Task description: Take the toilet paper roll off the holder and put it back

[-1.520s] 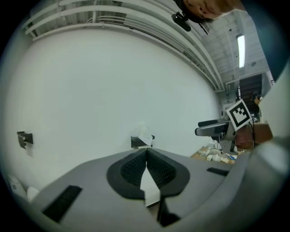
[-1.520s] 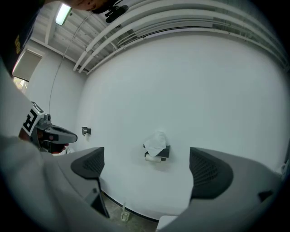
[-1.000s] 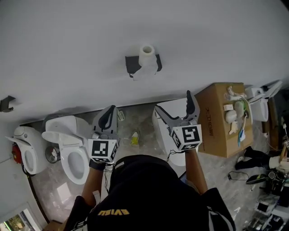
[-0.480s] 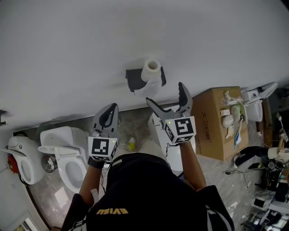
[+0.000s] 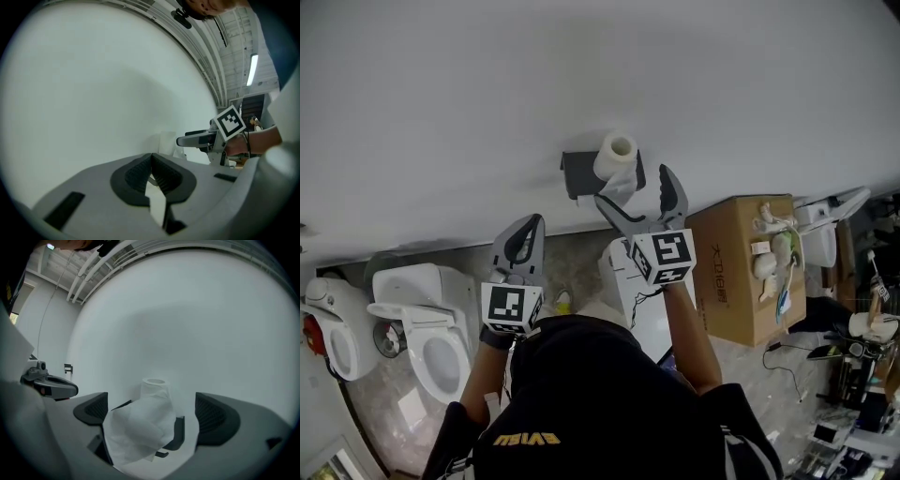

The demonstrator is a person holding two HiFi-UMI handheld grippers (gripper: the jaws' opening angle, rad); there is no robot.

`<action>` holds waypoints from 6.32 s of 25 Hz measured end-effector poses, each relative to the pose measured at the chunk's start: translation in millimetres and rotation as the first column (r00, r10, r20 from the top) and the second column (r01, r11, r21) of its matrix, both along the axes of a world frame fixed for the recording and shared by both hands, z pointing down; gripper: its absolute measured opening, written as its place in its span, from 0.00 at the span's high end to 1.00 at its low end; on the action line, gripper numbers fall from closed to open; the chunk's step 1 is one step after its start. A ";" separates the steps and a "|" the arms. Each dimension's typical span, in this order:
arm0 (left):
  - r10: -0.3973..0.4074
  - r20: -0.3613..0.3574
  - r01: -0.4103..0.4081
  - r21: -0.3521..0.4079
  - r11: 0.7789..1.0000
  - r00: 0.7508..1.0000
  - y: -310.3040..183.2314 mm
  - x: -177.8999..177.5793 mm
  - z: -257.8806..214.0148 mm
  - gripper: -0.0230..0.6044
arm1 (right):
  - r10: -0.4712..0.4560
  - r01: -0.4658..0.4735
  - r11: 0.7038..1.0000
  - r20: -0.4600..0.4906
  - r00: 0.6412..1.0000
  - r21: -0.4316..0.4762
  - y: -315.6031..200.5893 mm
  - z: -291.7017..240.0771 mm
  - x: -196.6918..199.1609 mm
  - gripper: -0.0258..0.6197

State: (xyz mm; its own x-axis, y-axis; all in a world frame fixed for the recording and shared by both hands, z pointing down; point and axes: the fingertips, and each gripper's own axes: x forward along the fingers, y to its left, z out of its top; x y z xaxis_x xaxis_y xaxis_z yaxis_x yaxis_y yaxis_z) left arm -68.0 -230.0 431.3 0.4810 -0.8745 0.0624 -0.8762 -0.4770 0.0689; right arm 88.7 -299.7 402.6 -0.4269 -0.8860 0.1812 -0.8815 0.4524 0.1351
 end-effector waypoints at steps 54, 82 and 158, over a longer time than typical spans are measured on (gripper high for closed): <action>-0.062 0.022 0.062 -0.002 0.998 0.998 22.2 -30.2 10.4 0.94 | 0.087 -0.089 0.995 -0.042 0.995 -0.037 -47.0 17.4 -13.6 0.55; -0.074 -0.015 0.074 -0.003 0.997 0.997 32.4 -34.0 9.3 0.95 | 0.104 -0.106 0.994 -0.033 0.994 -0.040 -45.7 14.9 -13.5 0.56; 0.052 -0.032 -0.053 -0.028 0.998 0.998 17.6 46.8 16.8 0.95 | -0.053 0.055 0.997 -0.039 0.998 0.057 -56.3 -226.3 23.5 0.56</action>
State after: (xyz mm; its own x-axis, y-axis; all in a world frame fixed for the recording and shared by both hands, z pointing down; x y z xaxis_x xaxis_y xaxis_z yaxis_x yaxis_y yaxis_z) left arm -21.2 -212.4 448.1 0.5286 -0.8459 0.0714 -0.8470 -0.5201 0.1101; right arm 112.2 -356.0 176.3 -0.4680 -0.8714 0.1469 -0.8499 0.4894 0.1954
